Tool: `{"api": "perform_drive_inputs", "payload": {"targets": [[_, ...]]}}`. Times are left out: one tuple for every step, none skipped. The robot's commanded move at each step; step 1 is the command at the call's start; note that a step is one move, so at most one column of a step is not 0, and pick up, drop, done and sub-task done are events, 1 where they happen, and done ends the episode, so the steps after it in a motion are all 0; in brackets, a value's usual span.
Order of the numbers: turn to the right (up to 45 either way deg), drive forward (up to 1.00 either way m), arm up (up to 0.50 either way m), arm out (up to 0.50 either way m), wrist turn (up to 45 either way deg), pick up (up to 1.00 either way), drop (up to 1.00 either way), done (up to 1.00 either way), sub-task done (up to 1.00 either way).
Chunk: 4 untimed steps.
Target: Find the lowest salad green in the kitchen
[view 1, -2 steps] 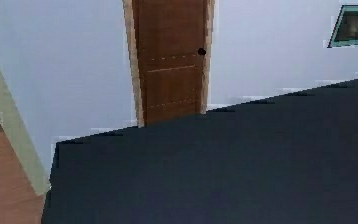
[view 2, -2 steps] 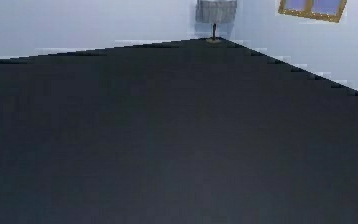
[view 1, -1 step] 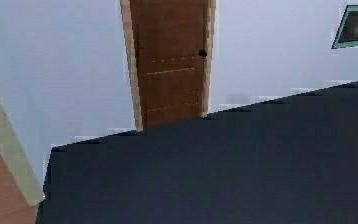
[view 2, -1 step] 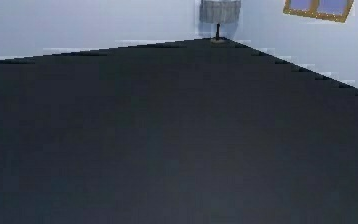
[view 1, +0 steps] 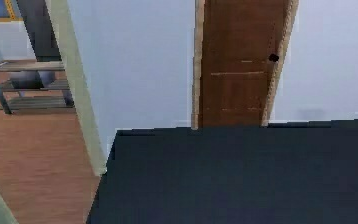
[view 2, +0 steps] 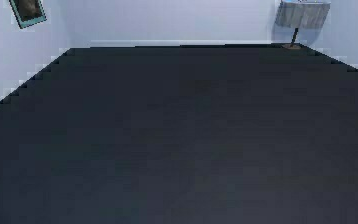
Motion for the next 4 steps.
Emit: {"api": "perform_drive_inputs", "payload": {"targets": [[0.0,1.0,0.0,0.0,0.0,0.0,0.0,0.0,0.0],[-6.0,0.0,0.0,0.0,0.0,0.0,0.0,0.0,0.0],[0.0,0.1,0.0,0.0,0.0,0.0,0.0,0.0,0.0],[-45.0,0.0,0.0,0.0,0.0,0.0,0.0,0.0,0.0]]}}
